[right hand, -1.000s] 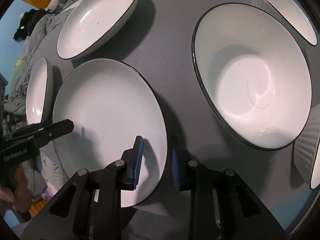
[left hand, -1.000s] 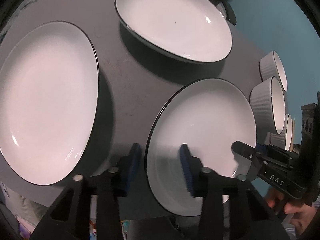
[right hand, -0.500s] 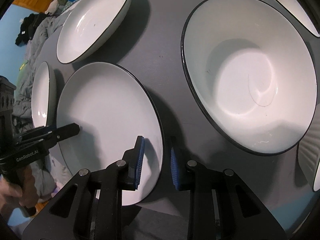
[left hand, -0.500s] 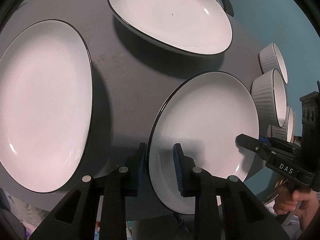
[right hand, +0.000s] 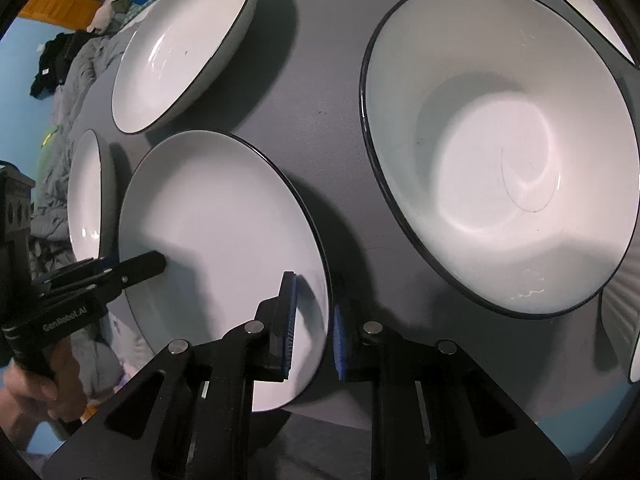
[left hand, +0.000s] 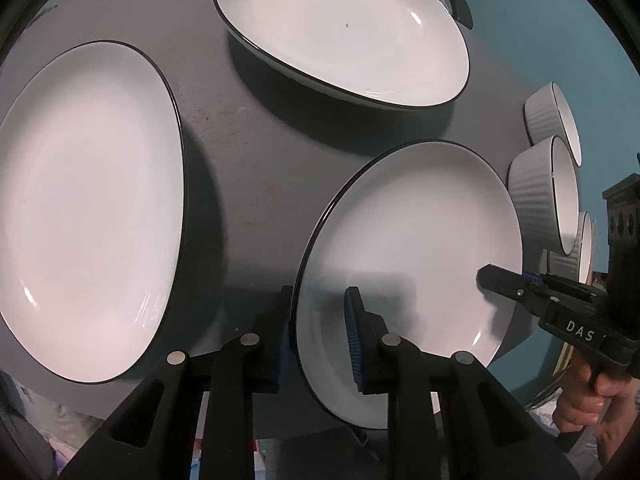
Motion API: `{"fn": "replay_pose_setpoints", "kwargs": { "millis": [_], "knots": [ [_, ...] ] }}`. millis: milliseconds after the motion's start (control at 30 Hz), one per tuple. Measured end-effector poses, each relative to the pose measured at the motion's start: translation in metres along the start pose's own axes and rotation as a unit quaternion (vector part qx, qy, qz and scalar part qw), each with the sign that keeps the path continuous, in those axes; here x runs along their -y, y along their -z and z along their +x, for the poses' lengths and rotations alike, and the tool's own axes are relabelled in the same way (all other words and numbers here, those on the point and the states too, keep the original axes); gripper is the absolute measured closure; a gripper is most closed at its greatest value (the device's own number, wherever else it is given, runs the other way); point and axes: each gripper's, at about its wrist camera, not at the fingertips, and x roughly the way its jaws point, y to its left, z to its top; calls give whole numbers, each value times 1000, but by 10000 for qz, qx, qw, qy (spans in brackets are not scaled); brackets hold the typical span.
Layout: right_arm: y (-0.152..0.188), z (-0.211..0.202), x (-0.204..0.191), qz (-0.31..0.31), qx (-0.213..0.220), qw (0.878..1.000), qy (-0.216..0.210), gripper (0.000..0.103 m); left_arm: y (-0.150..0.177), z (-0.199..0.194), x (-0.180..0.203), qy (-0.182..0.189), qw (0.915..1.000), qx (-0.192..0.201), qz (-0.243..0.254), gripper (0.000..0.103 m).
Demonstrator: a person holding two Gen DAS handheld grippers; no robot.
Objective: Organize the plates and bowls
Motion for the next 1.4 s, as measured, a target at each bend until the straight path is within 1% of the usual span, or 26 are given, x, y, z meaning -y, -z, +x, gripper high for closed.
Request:
{"fn": "replay_pose_setpoints", "kwargs": {
  "millis": [100,233,400,600,633,667,900,967,1033,1133,1267,1333,1367,1400],
  "knots": [
    [-1,-1,4,10,-29,10000,-37,87,1,-5,-9,52,10000,-52,-9,82],
    [-5,-4,-1,-29,-61,10000,-59,89,1,-13,-24,92,9999,-83,-114,82],
    [-14,-9,-17,-124,-80,9999,-26,89,1,-32,-39,75,9997,-17,-214,81],
    [-23,-22,-23,-252,-87,9996,3,89,0,-59,-59,99,9995,79,-305,81],
    [-25,-25,-24,-285,-83,9996,20,89,-1,-61,-54,96,9994,95,-312,81],
    [-28,-27,-26,-304,-77,9995,33,89,2,-68,-60,92,9994,117,-316,81],
    [-52,-38,-39,-407,8,9992,-28,89,-16,-100,-86,44,9988,326,-372,80],
    [-63,-38,-42,-447,17,9990,-56,89,-17,-94,-89,67,9983,350,-456,80],
    [-73,-39,-47,-531,36,9986,-29,89,-31,-100,-96,74,9978,377,-541,80],
    [-94,-36,-57,-668,72,9977,54,89,-46,-105,-100,-7,9970,481,-614,80],
    [-116,-30,-65,-760,52,9971,62,89,-62,-103,-100,-83,9959,525,-731,80],
    [-129,-26,-68,-804,27,9968,45,89,-70,-105,-109,-139,9955,532,-770,80],
    [-132,-27,-68,-825,20,9966,35,89,-74,-96,-96,-172,9954,539,-775,79],
    [-136,-25,-69,-834,18,9965,37,89,-77,-94,-95,-209,9953,545,-772,79]
  ]
}}
